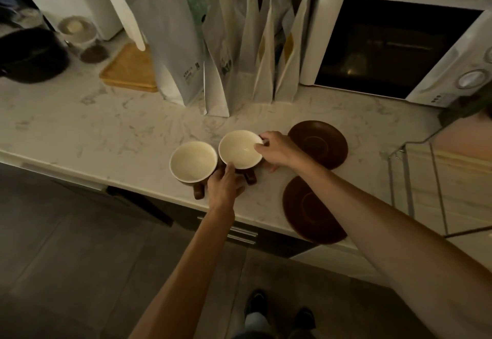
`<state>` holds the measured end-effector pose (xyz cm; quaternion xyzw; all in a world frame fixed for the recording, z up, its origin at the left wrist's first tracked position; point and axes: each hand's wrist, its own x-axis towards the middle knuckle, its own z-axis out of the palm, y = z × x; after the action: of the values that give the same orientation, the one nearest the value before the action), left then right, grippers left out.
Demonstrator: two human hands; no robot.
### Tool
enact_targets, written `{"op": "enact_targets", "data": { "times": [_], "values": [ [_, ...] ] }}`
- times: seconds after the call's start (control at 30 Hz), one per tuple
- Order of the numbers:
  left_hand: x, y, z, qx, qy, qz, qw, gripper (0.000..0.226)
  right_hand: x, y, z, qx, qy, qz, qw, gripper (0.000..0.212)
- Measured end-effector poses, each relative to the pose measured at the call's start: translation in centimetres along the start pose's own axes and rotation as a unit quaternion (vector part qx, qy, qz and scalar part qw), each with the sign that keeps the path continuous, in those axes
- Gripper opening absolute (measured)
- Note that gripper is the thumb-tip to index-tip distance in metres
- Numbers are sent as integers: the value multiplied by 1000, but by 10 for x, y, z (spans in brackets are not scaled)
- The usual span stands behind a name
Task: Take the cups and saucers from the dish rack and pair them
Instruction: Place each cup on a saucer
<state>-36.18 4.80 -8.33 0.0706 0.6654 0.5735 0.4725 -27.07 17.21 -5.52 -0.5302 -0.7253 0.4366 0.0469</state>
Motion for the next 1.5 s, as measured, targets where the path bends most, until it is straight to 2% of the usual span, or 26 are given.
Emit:
{"op": "enact_targets", "data": {
  "times": [0.23, 0.5, 0.73, 0.9, 1.2, 1.37, 1.5],
  "values": [
    [-5, 0, 5, -30, -8, 28, 999, 36, 3, 5, 6, 31, 1, -1, 1000, 33],
    [-7, 7, 12, 16, -31, 53, 998, 29, -7, 14, -12, 73, 21, -9, 997, 32],
    [-9, 21, 30, 55, -89, 83, 991, 56, -25, 29, -43, 102, 62, -1, 993, 31],
    [-9, 33, 54, 105, -145, 83, 980, 50, -37, 46, -66, 94, 112, 16, 989, 26],
    [6, 42, 103, 165, -180, 67, 967, 43, -46, 75, -95, 114, 184, 57, 975, 25],
    [11, 39, 120, 184, -189, 62, 963, 40, -44, 83, -101, 123, 193, 78, 970, 18],
    [19, 36, 125, 191, -198, 54, 960, 41, -41, 87, -102, 132, 195, 87, 968, 23]
  ]
}}
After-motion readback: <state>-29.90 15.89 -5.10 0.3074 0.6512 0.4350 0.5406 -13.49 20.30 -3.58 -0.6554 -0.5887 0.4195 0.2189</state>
